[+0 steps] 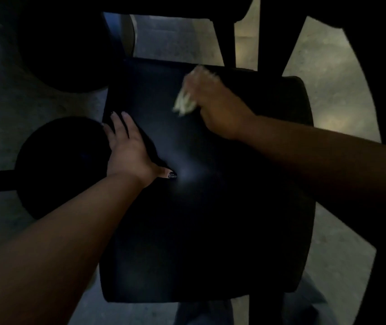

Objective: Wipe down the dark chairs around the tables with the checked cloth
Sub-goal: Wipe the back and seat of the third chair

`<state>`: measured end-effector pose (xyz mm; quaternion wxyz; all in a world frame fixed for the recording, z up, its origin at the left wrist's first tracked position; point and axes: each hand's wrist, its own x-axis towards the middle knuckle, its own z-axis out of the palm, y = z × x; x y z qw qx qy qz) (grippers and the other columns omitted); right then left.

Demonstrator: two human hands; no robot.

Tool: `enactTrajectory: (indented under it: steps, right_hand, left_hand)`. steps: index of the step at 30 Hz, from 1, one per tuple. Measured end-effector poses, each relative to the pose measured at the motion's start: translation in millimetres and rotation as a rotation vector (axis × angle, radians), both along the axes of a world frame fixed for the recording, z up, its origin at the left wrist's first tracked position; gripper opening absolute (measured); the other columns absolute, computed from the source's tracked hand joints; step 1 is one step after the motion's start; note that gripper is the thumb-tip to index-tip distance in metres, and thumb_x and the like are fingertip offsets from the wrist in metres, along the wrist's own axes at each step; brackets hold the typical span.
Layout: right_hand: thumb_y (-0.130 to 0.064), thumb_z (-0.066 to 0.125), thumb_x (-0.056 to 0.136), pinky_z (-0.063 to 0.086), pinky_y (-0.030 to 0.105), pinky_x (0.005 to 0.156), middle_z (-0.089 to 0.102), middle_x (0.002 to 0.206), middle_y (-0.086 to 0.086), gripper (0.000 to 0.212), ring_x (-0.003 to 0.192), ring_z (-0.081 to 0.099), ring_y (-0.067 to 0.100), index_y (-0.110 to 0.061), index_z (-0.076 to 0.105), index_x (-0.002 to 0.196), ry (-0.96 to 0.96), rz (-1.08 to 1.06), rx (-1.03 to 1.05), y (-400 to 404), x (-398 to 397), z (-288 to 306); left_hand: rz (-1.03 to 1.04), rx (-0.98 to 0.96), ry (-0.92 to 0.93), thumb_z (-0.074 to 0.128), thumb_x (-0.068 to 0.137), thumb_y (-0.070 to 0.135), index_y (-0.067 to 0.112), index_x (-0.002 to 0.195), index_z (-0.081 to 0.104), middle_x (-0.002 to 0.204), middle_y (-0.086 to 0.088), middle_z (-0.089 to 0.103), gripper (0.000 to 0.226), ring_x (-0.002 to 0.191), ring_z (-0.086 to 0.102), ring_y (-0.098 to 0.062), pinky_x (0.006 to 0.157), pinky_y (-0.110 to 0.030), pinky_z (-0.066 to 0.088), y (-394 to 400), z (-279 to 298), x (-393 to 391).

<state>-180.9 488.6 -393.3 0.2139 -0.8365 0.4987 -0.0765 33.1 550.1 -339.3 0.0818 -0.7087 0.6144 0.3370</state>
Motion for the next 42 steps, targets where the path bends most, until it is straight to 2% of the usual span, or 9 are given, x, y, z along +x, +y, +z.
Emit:
enactTrajectory:
  steps: [5, 11, 15, 19, 25, 27, 33, 39, 42]
  right_hand:
    - [-0.007, 0.039, 0.084, 0.009, 0.048, 0.116, 0.029, 0.151, 0.023, 0.06, 0.142, 0.021, 0.04, 0.002, 0.036, 0.143, -0.048, -0.472, 0.044, 30, 60, 1]
    - [-0.009, 0.041, 0.088, 0.018, 0.046, 0.114, 0.049, 0.137, 0.025, 0.046, 0.132, 0.041, 0.043, 0.007, 0.052, 0.129, -0.121, 0.078, -0.034, 89, 57, -3]
    - [-0.006, 0.025, 0.088, 0.017, 0.051, 0.113, 0.045, 0.138, 0.029, 0.051, 0.132, 0.038, 0.047, 0.009, 0.05, 0.13, -0.092, -0.352, -0.058, 40, 5, -7]
    - [0.0, 0.037, 0.074, 0.0, 0.046, 0.117, 0.035, 0.148, 0.024, 0.066, 0.141, 0.025, 0.041, 0.003, 0.041, 0.139, -0.021, -0.756, -0.086, 57, 32, -7]
    - [-0.002, 0.031, 0.085, 0.003, 0.041, 0.118, 0.041, 0.145, 0.023, 0.053, 0.139, 0.029, 0.039, 0.007, 0.045, 0.136, -0.073, -0.208, -0.02, 97, 24, -4]
    - [0.001, 0.033, 0.092, 0.004, 0.031, 0.12, 0.044, 0.141, 0.026, 0.044, 0.137, 0.033, 0.041, 0.008, 0.048, 0.132, -0.107, -0.406, 0.002, 89, -22, 0]
    - [0.004, 0.039, 0.089, 0.009, 0.054, 0.118, 0.027, 0.153, 0.02, 0.056, 0.145, 0.013, 0.037, 0.0, 0.033, 0.145, 0.041, -1.045, 0.004, 84, -61, -2]
    - [0.001, 0.037, 0.082, 0.004, 0.051, 0.118, 0.028, 0.153, 0.02, 0.064, 0.145, 0.014, 0.036, -0.001, 0.033, 0.145, 0.0, -0.608, 0.042, 122, -19, 2]
    - [0.005, 0.037, 0.082, 0.006, 0.055, 0.117, 0.033, 0.15, 0.022, 0.059, 0.143, 0.018, 0.041, 0.003, 0.038, 0.141, 0.002, -0.663, 0.017, 84, -61, 4]
  left_hand:
    - [0.0, 0.011, 0.003, 0.093, 0.052, 0.042, 0.009, 0.15, -0.02, 0.158, -0.01, -0.027, 0.154, 0.145, -0.023, -0.031, 0.114, -0.03, -0.004, -2, -1, -1]
    - [-0.003, 0.026, 0.001, 0.091, 0.056, 0.041, 0.009, 0.15, -0.022, 0.157, -0.011, -0.028, 0.15, 0.145, -0.024, -0.032, 0.117, -0.033, -0.001, -1, 2, -3]
    - [-0.002, 0.025, 0.007, 0.092, 0.052, 0.043, 0.008, 0.15, -0.021, 0.157, -0.011, -0.028, 0.154, 0.144, -0.024, -0.033, 0.115, -0.032, -0.003, -2, 2, -2]
    - [0.002, 0.018, 0.041, 0.092, 0.052, 0.042, 0.009, 0.15, -0.021, 0.157, -0.01, -0.029, 0.153, 0.144, -0.026, -0.032, 0.11, -0.027, -0.006, 1, 2, -1]
    - [-0.005, 0.052, -0.006, 0.092, 0.052, 0.044, 0.007, 0.15, -0.022, 0.157, -0.011, -0.029, 0.154, 0.144, -0.025, -0.033, 0.117, -0.037, 0.004, -3, 11, -6]
    - [-0.012, 0.053, -0.018, 0.092, 0.052, 0.044, 0.008, 0.15, -0.022, 0.157, -0.011, -0.028, 0.154, 0.144, -0.025, -0.033, 0.117, -0.039, 0.004, -2, 11, -6]
    - [-0.003, 0.045, -0.015, 0.093, 0.049, 0.04, 0.007, 0.15, -0.019, 0.158, -0.012, -0.026, 0.155, 0.144, -0.024, -0.033, 0.118, -0.038, 0.001, -2, 8, -7]
    - [-0.042, 0.116, -0.107, 0.093, 0.054, 0.034, 0.003, 0.149, -0.019, 0.157, -0.016, -0.026, 0.151, 0.144, -0.023, -0.038, 0.118, -0.045, 0.002, -7, 16, -18]
    - [-0.233, 0.053, -0.115, 0.078, 0.079, 0.015, 0.007, 0.151, -0.016, 0.157, -0.015, -0.028, 0.118, 0.145, -0.021, -0.038, 0.116, -0.052, 0.014, -2, 17, -46]
